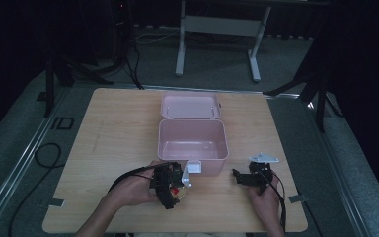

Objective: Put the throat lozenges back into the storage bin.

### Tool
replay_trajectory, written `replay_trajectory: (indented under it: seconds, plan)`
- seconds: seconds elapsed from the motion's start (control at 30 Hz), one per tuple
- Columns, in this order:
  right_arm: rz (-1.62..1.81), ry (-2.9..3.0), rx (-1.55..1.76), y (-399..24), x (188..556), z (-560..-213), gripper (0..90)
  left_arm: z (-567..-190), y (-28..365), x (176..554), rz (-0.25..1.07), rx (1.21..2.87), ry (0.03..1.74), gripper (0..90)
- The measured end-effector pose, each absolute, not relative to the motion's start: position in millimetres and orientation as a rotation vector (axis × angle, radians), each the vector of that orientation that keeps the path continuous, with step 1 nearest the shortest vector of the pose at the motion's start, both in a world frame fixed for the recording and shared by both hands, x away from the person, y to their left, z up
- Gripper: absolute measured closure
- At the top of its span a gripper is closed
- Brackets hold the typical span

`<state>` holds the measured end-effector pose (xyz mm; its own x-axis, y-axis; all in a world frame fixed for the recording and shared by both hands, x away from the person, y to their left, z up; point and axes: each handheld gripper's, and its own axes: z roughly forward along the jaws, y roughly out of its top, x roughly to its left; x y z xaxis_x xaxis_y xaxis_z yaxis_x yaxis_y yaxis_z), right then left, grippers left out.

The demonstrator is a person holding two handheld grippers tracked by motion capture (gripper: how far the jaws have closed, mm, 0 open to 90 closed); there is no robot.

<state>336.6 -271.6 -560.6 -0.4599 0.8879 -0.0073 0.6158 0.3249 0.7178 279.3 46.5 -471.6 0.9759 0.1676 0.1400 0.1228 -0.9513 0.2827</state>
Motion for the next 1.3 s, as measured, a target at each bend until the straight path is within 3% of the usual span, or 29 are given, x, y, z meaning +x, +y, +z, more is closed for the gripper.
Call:
replay_trajectory:
  seconds: [1.3]
  plan:
    - [0.924, 2.195, 1.331, -271.6, 336.6, -560.6, 12.4, -443.5, 83.3, 282.4, 0.265, 2.832, 0.309, 20.5]
